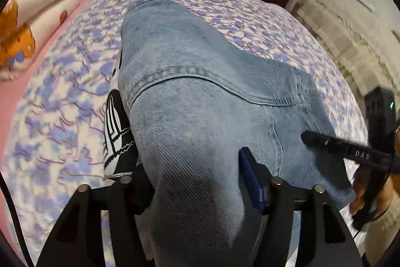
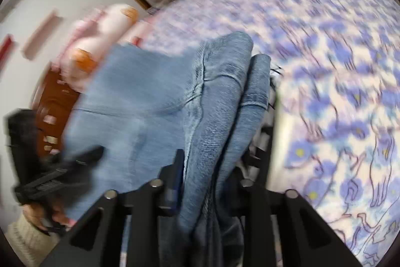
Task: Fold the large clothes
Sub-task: 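Lift the denim bundle with both tools and carry it onto the clothes stack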
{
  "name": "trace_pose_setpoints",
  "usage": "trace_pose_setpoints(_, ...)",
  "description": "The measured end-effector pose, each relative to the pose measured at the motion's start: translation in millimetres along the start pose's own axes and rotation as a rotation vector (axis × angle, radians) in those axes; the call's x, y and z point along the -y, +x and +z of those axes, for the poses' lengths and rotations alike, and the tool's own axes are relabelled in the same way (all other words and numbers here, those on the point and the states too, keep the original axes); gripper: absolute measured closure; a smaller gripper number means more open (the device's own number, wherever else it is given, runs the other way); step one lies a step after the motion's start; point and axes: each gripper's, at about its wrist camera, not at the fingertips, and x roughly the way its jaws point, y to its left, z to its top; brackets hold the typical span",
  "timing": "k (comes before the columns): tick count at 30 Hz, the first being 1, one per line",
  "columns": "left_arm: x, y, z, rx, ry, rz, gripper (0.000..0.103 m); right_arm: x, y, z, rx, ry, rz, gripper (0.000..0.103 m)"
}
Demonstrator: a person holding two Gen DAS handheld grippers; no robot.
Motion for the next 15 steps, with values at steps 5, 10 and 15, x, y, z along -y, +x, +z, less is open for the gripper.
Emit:
trace_pose_setpoints(5,-15.4,-0.5,-4.9,-0.009,-0.014,-0.035,0.032,-11.9,-9.9,3.6,-0.031,-0.058,-0.027,0.069)
trace_pose_setpoints(10,-7.0,-44.7,-13.3,0.036,-0.051,0.021,0.032,-32.6,-42.7,-1.3,-0.069,-0.17,-0.175,0.067)
trace_pose_setpoints(15,10.3,-90.3,-29.4,0.084,-0.026,0.097,0.064,-46.3,-79.7,-19.0,0.001,-0.224,-0.165,0.067)
